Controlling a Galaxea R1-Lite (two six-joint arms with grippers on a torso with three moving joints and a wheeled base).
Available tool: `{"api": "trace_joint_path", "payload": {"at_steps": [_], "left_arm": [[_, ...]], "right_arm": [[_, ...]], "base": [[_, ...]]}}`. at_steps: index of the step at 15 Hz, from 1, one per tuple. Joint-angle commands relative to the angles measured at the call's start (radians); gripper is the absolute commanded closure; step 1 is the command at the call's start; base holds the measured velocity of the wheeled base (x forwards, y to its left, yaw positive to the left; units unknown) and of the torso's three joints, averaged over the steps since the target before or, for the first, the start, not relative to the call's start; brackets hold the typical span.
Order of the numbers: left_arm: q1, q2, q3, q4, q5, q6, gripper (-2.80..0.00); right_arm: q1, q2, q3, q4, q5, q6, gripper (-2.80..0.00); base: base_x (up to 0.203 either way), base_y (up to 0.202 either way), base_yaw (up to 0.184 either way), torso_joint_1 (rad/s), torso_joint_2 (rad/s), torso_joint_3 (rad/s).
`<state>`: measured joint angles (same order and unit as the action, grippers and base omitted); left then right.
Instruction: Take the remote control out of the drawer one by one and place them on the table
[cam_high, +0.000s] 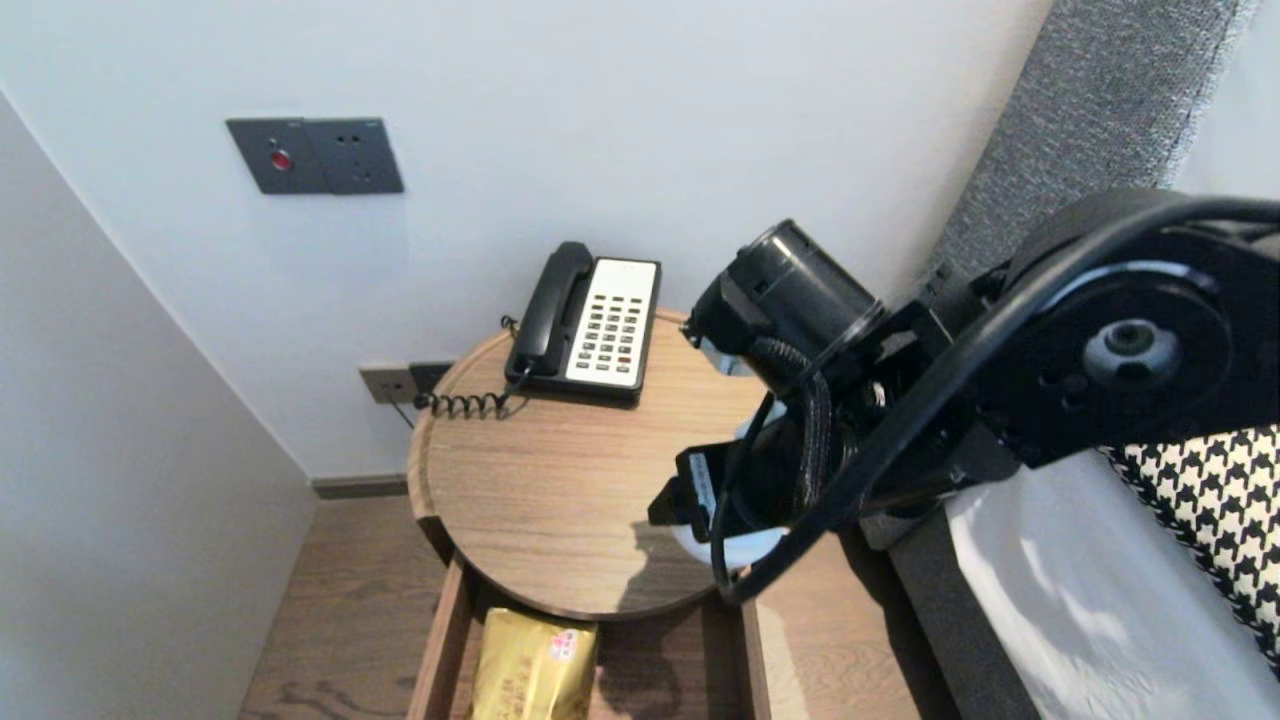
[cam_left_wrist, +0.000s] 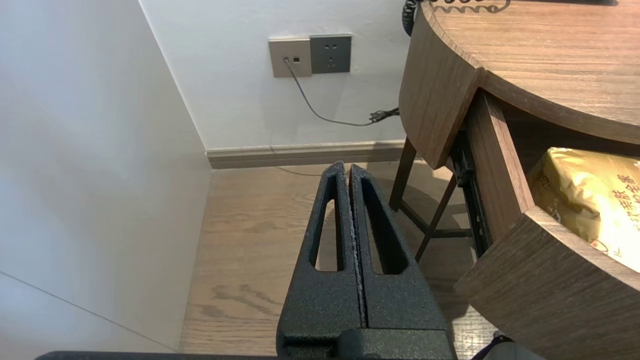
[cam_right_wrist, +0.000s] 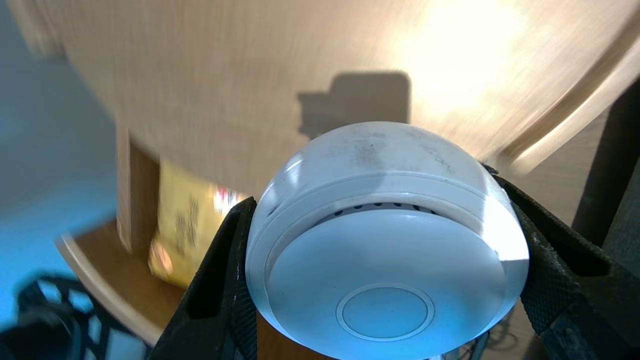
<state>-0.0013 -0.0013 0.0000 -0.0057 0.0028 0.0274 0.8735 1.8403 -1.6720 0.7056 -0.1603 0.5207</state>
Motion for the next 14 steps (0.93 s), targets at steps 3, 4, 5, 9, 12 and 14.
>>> {"api": "trace_joint_path", "payload": {"at_steps": [3,4,5,9,12,14], "left_arm": [[0.0,0.001,0.0,0.0,0.0,0.0,0.0],[0.0,0.001,0.0,0.0,0.0,0.0,0.0],[0.0,0.001,0.0,0.0,0.0,0.0,0.0],[0.0,0.001,0.0,0.0,0.0,0.0,0.0],[0.0,0.001,0.0,0.0,0.0,0.0,0.0],[0.0,0.001,0.0,0.0,0.0,0.0,0.0]], "right_arm": [[-0.121,0.159,-0.244,0.093,0.005,-0.024,0.0],[-0.145,0.188,-0.275,0.098,0.005,-0.066,0.0],[-0.16,0.209,-0.272,0.104,0.005,-0.124,0.0],[-0.176,0.227,-0.27,0.104,0.001,-0.194,0.0],[-0.217,0.226,-0.272,0.103,-0.001,-0.264,0.0],[-0.223,0.227,-0.272,0.109,-0.001,-0.295,0.0]], "base": [[0.0,0.0,0.0,0.0,0.0,0.0],[0.0,0.0,0.0,0.0,0.0,0.0],[0.0,0.0,0.0,0.0,0.0,0.0],[0.0,0.0,0.0,0.0,0.0,0.0],[0.0,0.0,0.0,0.0,0.0,0.0],[0.0,0.0,0.0,0.0,0.0,0.0]]}}
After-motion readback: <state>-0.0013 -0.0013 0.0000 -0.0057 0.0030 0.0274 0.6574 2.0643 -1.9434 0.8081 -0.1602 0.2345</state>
